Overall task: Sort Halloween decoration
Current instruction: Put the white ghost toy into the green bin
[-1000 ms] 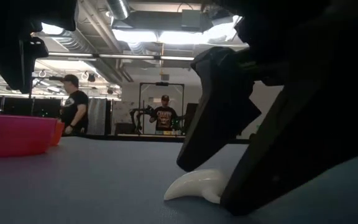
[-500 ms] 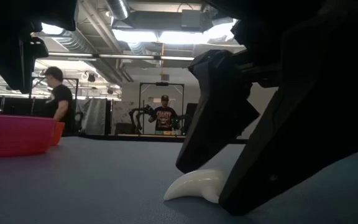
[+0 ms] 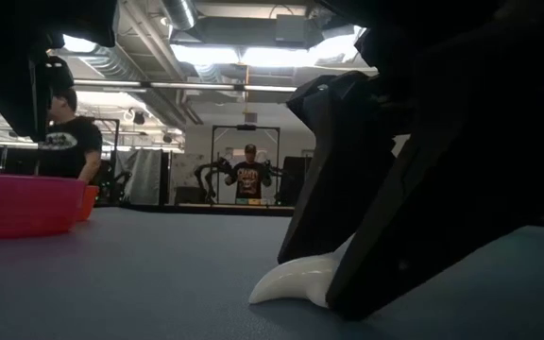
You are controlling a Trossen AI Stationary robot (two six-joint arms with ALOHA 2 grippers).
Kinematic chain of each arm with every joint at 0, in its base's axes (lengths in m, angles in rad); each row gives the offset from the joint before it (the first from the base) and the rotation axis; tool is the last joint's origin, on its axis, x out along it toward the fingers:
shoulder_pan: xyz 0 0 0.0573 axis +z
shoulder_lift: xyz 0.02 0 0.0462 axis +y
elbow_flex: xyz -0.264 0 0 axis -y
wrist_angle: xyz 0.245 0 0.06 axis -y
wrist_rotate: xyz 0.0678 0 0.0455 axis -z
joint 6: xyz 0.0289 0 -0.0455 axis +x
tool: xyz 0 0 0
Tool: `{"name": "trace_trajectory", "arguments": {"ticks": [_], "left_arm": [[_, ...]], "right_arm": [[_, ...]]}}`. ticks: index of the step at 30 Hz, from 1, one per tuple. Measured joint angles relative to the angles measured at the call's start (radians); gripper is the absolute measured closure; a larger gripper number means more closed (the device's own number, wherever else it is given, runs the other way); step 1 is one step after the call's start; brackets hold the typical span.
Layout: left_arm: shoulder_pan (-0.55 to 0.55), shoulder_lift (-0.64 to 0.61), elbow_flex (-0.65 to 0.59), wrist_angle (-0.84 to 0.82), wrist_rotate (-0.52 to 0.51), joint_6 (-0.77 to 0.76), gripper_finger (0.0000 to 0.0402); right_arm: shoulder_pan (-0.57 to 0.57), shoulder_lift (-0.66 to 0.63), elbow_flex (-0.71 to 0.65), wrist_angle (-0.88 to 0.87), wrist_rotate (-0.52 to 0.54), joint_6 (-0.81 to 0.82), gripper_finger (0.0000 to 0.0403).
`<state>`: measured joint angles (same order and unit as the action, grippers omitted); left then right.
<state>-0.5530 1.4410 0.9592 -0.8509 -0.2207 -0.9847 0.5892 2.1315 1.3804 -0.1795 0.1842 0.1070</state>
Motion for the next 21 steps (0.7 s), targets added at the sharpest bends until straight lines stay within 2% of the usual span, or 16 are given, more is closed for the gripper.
{"name": "trace_trajectory", "arguments": {"ticks": [21], "left_arm": [[0.0, 0.0, 0.0, 0.0, 0.0, 0.0, 0.0254]], "right_arm": [[-0.001, 0.001, 0.0, 0.004, 0.006, -0.001, 0.028]]}}
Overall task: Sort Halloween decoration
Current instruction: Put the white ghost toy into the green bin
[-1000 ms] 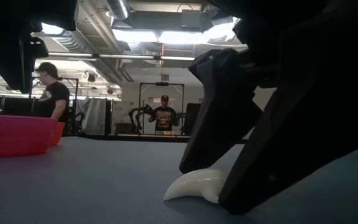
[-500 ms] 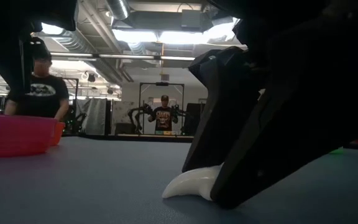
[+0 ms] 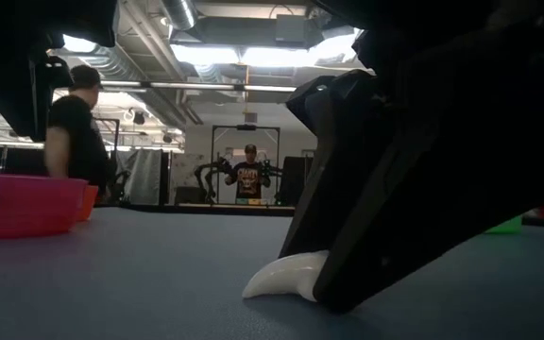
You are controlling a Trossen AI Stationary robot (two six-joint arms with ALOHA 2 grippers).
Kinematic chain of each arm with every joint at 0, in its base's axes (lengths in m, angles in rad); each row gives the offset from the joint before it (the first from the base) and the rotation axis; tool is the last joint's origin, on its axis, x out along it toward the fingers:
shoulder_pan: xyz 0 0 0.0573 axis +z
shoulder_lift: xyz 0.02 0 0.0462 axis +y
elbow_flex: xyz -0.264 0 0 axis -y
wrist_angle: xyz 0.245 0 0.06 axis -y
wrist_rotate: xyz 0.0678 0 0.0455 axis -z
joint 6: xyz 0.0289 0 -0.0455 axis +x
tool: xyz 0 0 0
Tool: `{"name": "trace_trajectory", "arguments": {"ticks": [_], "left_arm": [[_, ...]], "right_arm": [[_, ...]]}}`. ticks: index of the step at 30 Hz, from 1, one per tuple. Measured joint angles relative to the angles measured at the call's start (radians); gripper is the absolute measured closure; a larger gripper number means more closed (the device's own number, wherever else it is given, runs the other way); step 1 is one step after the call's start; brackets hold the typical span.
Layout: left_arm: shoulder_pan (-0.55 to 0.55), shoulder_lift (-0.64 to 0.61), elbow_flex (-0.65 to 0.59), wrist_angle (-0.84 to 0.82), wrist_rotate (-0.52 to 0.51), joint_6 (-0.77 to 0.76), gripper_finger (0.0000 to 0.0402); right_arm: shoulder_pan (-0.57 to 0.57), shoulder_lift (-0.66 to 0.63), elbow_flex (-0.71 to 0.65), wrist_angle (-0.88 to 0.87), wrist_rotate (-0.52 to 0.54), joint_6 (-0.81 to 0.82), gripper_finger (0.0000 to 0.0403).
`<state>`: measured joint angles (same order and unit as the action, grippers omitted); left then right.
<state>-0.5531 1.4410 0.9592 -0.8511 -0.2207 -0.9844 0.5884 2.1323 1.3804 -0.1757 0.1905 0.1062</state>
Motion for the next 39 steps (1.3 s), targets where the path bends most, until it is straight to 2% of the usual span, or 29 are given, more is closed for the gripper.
{"name": "trace_trajectory", "arguments": {"ticks": [26, 39], "left_arm": [[0.0, 0.0, 0.0, 0.0, 0.0, 0.0, 0.0254], [0.0, 0.0, 0.0, 0.0, 0.0, 0.0, 0.0254]], "right_arm": [[0.0, 0.0, 0.0, 0.002, 0.0, 0.0, 0.0282], [-0.001, 0.001, 0.045, -0.008, 0.0, -0.009, 0.0282]]}}
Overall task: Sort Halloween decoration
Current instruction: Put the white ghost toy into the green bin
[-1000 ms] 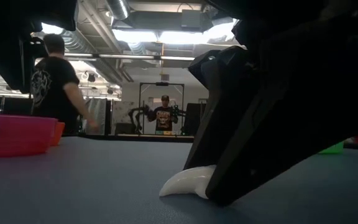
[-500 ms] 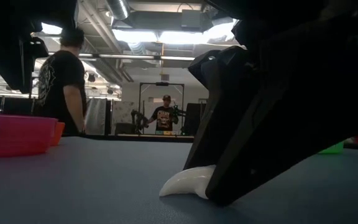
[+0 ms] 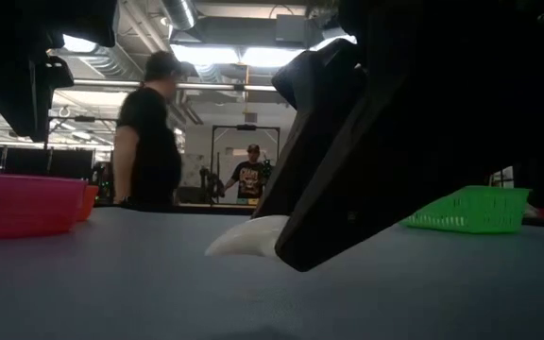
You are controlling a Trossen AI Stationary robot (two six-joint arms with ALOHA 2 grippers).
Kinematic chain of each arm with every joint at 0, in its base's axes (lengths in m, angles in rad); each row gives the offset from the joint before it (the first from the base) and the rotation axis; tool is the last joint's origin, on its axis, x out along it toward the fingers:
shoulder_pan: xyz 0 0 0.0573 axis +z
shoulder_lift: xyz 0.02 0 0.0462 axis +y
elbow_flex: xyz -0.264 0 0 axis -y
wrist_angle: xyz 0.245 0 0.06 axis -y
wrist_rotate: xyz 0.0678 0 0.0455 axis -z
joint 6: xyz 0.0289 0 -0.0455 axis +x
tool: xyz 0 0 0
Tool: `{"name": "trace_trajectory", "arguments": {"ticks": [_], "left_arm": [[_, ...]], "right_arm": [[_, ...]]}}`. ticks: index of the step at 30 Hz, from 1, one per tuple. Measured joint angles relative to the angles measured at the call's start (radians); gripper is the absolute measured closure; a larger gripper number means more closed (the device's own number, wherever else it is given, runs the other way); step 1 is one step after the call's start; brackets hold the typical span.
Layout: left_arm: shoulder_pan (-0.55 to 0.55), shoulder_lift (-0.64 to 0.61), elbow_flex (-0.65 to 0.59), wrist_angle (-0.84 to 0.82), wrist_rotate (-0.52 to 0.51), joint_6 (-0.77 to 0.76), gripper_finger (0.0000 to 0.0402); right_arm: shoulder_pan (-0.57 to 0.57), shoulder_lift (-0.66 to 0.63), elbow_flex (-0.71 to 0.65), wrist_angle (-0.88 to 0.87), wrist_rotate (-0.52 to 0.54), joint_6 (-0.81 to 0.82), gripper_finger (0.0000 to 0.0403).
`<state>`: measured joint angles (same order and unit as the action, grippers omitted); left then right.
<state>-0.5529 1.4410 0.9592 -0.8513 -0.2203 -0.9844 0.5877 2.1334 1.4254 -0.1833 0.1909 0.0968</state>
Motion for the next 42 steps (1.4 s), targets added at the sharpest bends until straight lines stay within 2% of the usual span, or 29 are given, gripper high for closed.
{"name": "trace_trajectory", "arguments": {"ticks": [20, 42], "left_arm": [[0.0, 0.0, 0.0, 0.0, 0.0, 0.0, 0.0254], [0.0, 0.0, 0.0, 0.0, 0.0, 0.0, 0.0254]], "right_arm": [[-0.008, 0.0, 0.002, -0.002, 0.009, -0.002, 0.0282], [-0.12, -0.004, 0.002, -0.082, 0.01, -0.001, 0.0282]]}}
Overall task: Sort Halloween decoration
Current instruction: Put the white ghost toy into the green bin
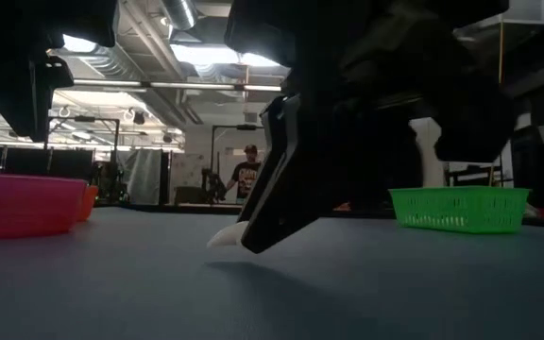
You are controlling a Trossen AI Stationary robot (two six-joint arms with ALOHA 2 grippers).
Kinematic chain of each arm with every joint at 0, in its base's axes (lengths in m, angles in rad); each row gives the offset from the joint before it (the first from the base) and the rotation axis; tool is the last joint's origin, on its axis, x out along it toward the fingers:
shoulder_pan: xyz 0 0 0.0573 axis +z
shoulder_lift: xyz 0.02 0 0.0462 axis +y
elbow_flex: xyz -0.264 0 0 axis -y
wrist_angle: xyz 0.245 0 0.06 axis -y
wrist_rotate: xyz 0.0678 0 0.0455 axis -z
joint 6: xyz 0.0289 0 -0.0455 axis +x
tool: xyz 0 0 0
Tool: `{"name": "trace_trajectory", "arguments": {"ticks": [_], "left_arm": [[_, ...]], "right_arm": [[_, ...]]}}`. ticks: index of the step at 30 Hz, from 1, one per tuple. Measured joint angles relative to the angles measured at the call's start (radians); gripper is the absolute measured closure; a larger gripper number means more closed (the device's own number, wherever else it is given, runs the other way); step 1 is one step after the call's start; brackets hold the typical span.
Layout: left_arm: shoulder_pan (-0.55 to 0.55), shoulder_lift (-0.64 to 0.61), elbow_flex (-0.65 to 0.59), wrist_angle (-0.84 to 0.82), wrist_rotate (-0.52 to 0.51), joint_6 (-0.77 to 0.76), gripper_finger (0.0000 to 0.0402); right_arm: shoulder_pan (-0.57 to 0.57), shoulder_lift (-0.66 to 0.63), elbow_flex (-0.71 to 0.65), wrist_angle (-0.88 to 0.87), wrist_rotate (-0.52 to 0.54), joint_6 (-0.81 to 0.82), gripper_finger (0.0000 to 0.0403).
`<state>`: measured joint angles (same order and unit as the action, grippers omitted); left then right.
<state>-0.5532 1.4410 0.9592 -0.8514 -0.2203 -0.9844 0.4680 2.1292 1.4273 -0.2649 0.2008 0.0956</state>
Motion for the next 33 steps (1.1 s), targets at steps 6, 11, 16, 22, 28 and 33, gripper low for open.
{"name": "trace_trajectory", "arguments": {"ticks": [6, 11, 16, 22, 28, 33], "left_arm": [[0.0, 0.0, 0.0, 0.0, 0.0, 0.0, 0.0254], [0.0, 0.0, 0.0, 0.0, 0.0, 0.0, 0.0254], [0.0, 0.0, 0.0, 0.0, 0.0, 0.0, 0.0254], [0.0, 0.0, 0.0, 0.0, 0.0, 0.0, 0.0254], [0.0, 0.0, 0.0, 0.0, -0.001, 0.0, 0.0254], [0.0, 0.0, 0.0, 0.001, -0.003, 0.0, 0.0254]], "right_arm": [[0.002, 0.0, 0.0, 0.0, 0.016, 0.0, 0.0282], [0.003, 0.0, 0.0, 0.0, 0.016, 0.0, 0.0282], [0.003, 0.0, 0.0, 0.0, 0.016, 0.0, 0.0282], [0.003, -0.048, 0.001, -0.057, 0.021, 0.0, 0.0282], [0.003, -0.144, 0.001, -0.179, 0.045, 0.0, 0.0282], [0.003, -0.232, 0.001, -0.346, 0.099, 0.006, 0.0282]]}}
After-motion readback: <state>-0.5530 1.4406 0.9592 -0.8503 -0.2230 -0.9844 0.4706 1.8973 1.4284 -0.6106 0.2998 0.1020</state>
